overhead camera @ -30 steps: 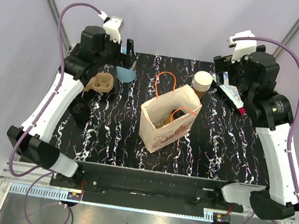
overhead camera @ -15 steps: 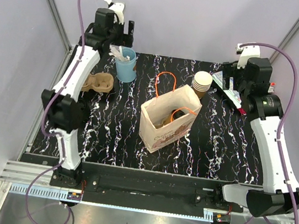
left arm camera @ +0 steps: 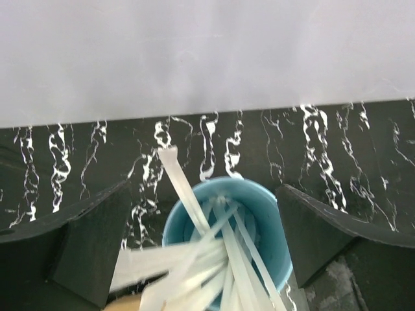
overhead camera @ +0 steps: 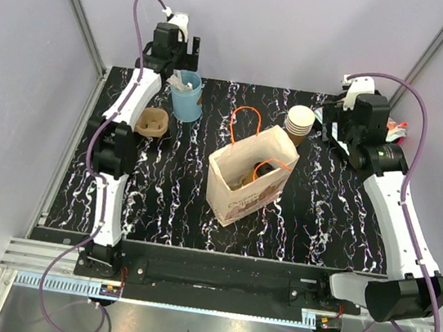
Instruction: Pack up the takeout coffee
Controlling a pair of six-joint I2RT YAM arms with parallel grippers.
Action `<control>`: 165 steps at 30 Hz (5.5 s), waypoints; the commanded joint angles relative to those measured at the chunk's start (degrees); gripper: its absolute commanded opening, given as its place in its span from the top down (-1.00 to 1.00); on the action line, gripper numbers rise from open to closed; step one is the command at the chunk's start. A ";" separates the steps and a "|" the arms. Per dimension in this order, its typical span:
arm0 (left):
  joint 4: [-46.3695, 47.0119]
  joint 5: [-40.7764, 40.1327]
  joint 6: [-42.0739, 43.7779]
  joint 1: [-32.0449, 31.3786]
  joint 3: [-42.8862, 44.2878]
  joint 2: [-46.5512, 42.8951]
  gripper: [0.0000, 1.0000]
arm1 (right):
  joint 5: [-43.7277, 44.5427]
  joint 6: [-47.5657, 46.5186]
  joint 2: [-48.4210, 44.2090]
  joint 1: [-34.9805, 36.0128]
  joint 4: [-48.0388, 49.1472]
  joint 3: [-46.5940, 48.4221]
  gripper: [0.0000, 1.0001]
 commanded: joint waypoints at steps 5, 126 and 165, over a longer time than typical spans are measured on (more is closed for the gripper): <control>10.12 -3.28 2.26 0.47 3.45 3.69 -0.82 | -1.17 -0.26 -3.84 -0.78 5.50 -4.08 -0.99; 0.55 23.69 0.84 1.17 -37.60 -60.02 1.00 | -13.65 -1.75 -6.92 -2.45 7.00 -15.51 -0.99; -17.91 49.71 64.13 -31.52 -33.98 -69.07 1.00 | -14.53 -4.74 -4.11 -2.45 5.15 -15.51 -0.99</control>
